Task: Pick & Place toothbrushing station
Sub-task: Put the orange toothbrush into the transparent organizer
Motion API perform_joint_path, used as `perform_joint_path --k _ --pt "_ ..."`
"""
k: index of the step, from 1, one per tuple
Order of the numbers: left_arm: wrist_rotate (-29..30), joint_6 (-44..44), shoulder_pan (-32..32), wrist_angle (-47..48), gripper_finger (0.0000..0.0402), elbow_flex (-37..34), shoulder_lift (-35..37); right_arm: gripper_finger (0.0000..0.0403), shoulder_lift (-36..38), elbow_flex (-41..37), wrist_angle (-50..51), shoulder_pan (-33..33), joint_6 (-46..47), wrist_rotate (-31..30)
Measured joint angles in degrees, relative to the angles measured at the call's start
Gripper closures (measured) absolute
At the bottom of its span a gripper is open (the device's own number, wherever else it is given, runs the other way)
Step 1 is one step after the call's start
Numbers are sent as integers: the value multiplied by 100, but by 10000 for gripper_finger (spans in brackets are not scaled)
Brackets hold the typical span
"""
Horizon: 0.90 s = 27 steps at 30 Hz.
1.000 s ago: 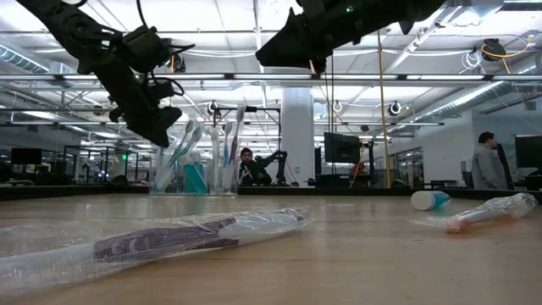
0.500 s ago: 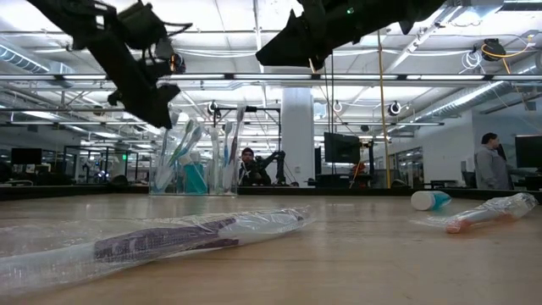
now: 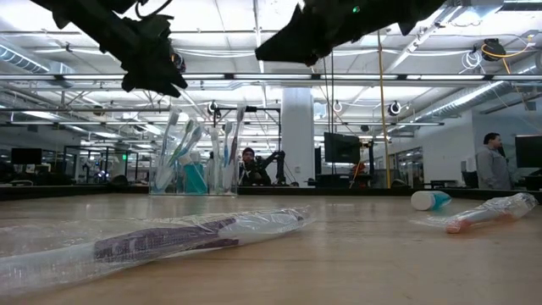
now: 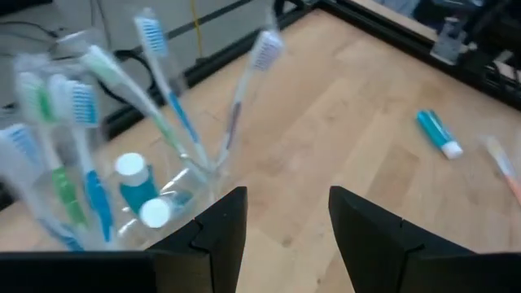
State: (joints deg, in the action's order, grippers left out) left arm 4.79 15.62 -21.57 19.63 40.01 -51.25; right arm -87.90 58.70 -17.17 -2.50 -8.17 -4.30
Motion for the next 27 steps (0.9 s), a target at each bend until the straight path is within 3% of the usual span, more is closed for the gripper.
perform_joint_path --k 3,11,17,27 --pt "1 2 193 -24 220 0 -80 306 0 0 -15 -187 -17 316" --pt "16 158 502 -16 220 0 -202 269 7 0 -23 -787 44 271" --pt "18 160 610 -24 220 0 -200 266 2 0 1128 -1205 2324 278" --pt "22 259 741 -21 220 0 -200 283 2 0 4623 -1666 6033 597"
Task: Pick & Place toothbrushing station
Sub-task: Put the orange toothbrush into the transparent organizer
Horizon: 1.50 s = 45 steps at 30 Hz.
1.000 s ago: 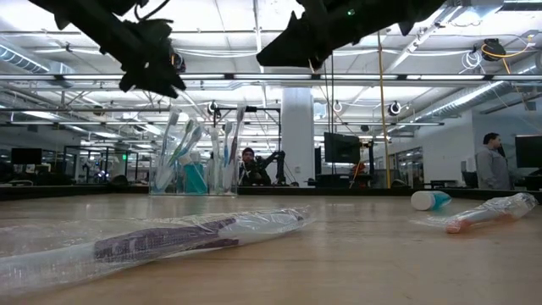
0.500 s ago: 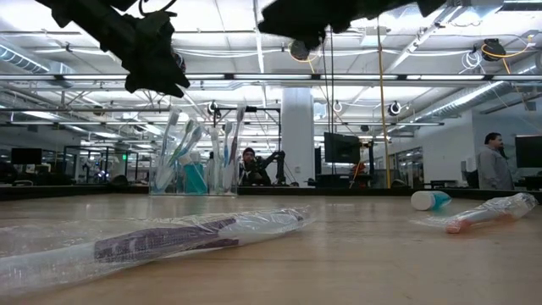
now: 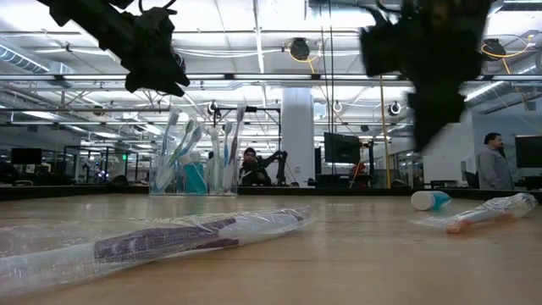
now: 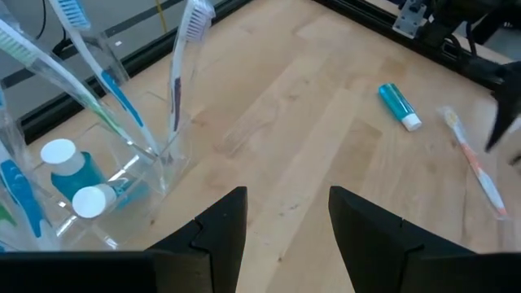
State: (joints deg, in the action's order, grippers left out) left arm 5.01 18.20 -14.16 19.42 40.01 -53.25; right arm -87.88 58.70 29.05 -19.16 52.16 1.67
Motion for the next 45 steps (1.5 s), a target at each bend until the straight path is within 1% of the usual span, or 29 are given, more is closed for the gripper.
perform_joint_path --k 2,6,8,11,17,20,23,28,32,35,40,43,45 --pt "1 17 8 0 220 0 0 284 0 0 704 -89 607 167" --pt "5 23 7 0 220 0 0 284 0 0 1721 -255 1806 159" --pt "9 14 7 0 220 0 0 285 0 0 2058 -301 2219 106" --pt "9 14 7 0 220 0 0 283 0 -17 2278 -313 2625 -165" --pt "9 10 7 0 220 0 0 282 2 -296 2166 -297 3099 -147" --pt "9 8 7 0 220 0 0 281 2 -574 1936 -297 3544 204" --pt "26 -2 7 0 220 0 0 281 2 -824 1601 -309 3701 433" --pt "128 -3 5 2 220 0 0 280 5 -1126 1032 -211 3639 143" --pt "145 -1 7 -3 220 0 0 280 43 -1151 932 -161 3463 136" --pt "152 -1 5 -50 220 0 0 281 220 -1152 903 -151 3369 -210" --pt "152 -1 5 -306 220 0 0 280 700 -1152 875 -155 3482 -1117" --pt "152 -1 5 -345 220 0 2 281 796 -1157 854 -153 3657 -1470" --pt "152 -1 5 -341 220 0 2 282 796 -1239 626 -153 3817 -1585"
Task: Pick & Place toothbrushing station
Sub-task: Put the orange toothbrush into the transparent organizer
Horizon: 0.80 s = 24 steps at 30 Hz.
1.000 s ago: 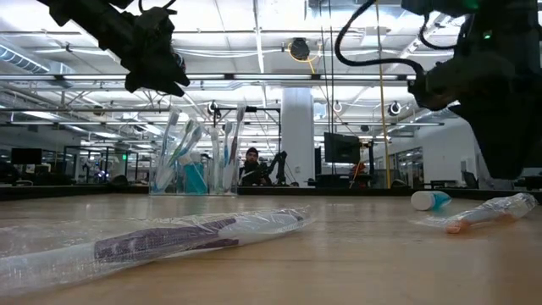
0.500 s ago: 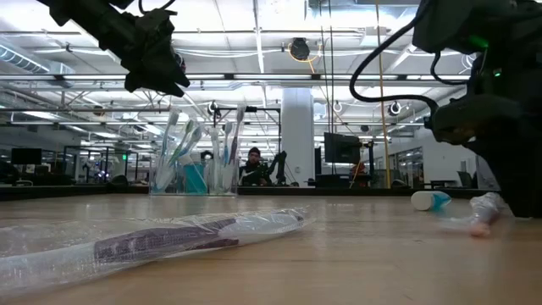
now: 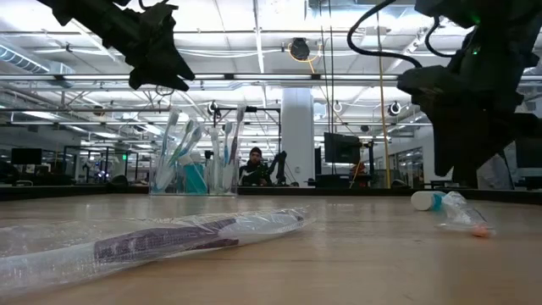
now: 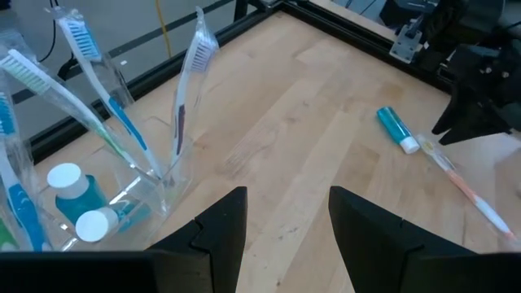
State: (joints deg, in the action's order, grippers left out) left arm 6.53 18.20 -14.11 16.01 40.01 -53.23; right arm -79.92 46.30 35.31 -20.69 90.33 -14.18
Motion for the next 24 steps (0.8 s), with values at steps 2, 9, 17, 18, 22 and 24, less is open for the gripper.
perform_joint_path --k 2,9,17,18,22,24 --pt "0 0 0 0 220 0 0 281 0 -157 -448 2 47 77" --pt "2 -2 0 20 220 0 0 282 -2 -1018 -2129 0 348 663" --pt "0 -142 0 10 220 0 0 287 139 -1033 -2197 4 -406 681" --pt "0 -144 0 -11 220 0 0 288 241 -974 -2232 7 -503 675" --pt "0 -154 0 -144 220 0 0 289 690 -925 -2196 6 -635 472" --pt "0 -153 0 -175 220 0 0 289 751 -929 -1971 -32 -404 395"
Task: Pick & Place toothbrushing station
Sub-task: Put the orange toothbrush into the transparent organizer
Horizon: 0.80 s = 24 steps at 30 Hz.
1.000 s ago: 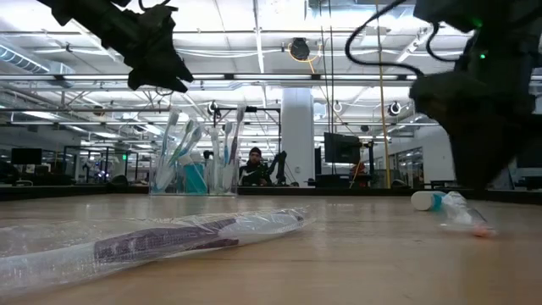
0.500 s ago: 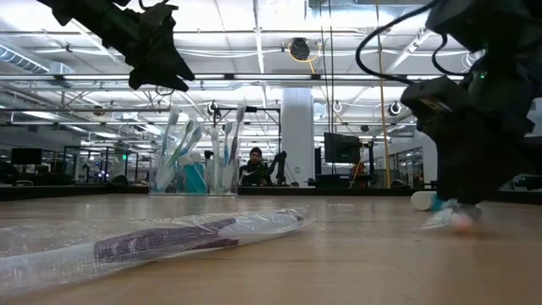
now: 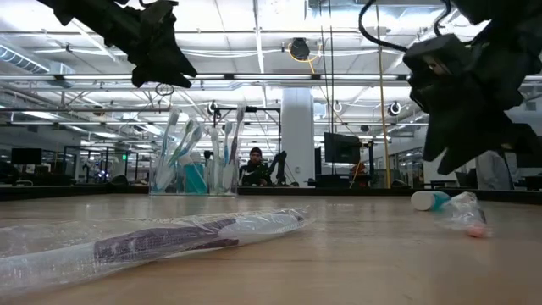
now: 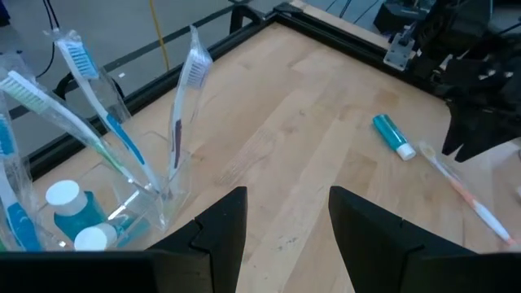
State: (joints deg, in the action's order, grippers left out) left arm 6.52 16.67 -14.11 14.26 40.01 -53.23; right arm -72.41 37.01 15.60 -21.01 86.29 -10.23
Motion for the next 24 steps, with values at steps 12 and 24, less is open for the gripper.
perform_joint_path --k 12,24 --pt "0 0 0 -44 220 0 0 289 -375 -7 624 -226 923 410" --pt "0 0 0 -89 220 0 0 289 -839 11 522 129 37 383"
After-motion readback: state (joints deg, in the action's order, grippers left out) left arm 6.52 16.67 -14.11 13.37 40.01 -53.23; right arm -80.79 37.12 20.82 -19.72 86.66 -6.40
